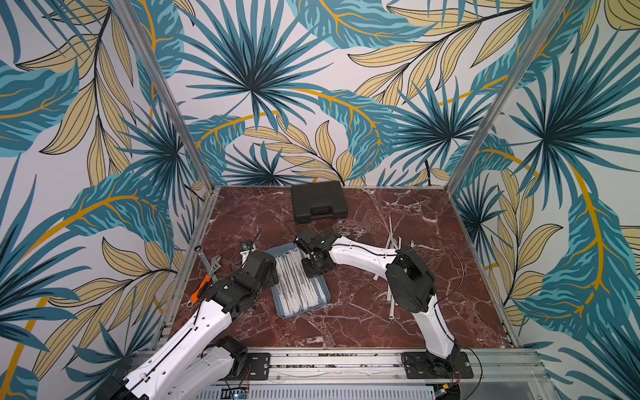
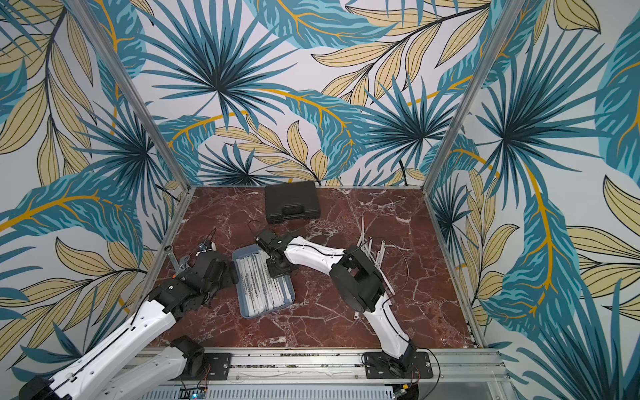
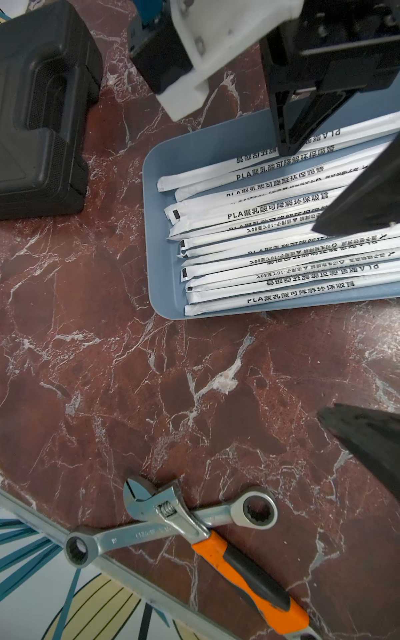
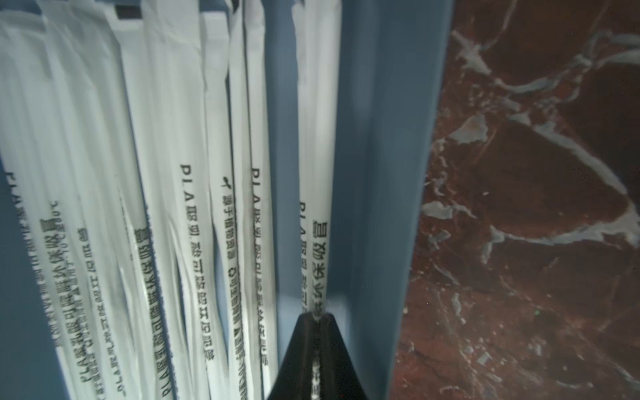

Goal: Put the straws into the storage box
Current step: Place the straw in the storage box, then move the straw to the center of the board.

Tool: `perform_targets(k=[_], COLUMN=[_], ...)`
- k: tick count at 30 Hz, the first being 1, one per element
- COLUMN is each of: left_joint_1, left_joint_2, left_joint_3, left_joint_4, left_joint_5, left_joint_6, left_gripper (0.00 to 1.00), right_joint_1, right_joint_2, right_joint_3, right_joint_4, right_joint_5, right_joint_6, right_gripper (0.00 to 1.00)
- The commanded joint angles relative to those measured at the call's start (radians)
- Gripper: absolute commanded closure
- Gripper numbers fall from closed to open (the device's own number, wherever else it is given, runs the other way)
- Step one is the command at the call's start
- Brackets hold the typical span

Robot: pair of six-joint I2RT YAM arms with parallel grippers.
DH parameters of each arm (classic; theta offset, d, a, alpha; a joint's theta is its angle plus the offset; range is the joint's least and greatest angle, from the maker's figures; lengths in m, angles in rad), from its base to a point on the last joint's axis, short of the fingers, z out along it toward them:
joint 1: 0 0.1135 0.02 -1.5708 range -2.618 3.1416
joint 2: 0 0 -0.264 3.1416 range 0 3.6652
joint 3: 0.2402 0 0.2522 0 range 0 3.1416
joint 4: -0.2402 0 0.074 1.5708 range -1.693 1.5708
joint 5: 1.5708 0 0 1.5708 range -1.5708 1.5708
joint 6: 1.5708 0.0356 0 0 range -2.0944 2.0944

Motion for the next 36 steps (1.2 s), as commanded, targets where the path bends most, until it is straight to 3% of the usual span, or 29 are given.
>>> perform_targets(k=[1,10,14,22,27,29,33,36], left_joint_1=[0.005,0.005,0.005,0.004,-0.009,-0.06,-0.26,-0.35], left_joint_2=[-0.005,0.008,0.012,0.03,0.073,0.123,0.306,0.435], left_joint_3=[-0.03,-0.026,-0.025,0.007,0.12,0.166,0.274,0.317], left_joint_4=[0.025,0.03,0.034,0.04,-0.016,-0.004,0.044,0.096], left_joint_5=[0.019,0.024,0.029,0.043,0.051,0.049,0.008,0.022], left_joint_6=[-0.01,-0.001,-0.001,0.021,0.044,0.049,0.039,0.023], left_gripper=[0.18,0.18,0.18,0.18,0.19,0.19,0.19,0.19], right_joint_1=[0.008,0.006,0.007,0.001,-0.08,-0.163,-0.33,-0.393], right_joint_2=[0.003,0.051,0.043,-0.106,-0.316,-0.386,-0.447,-0.425], right_joint_3=[-0.001,0.012,0.016,0.022,-0.154,-0.26,-0.408,-0.432], right_joint_4=[-0.01,-0.013,-0.022,-0.052,-0.04,-0.021,-0.002,0.003], right_joint_5=[-0.027,-0.017,-0.027,-0.008,0.082,0.156,0.236,0.276], right_joint_6=[-0.003,-0.012,-0.009,0.006,0.123,0.162,0.206,0.197], right_gripper=[0.9,0.9,0.85,0.74,0.68,0.6,0.49,0.47])
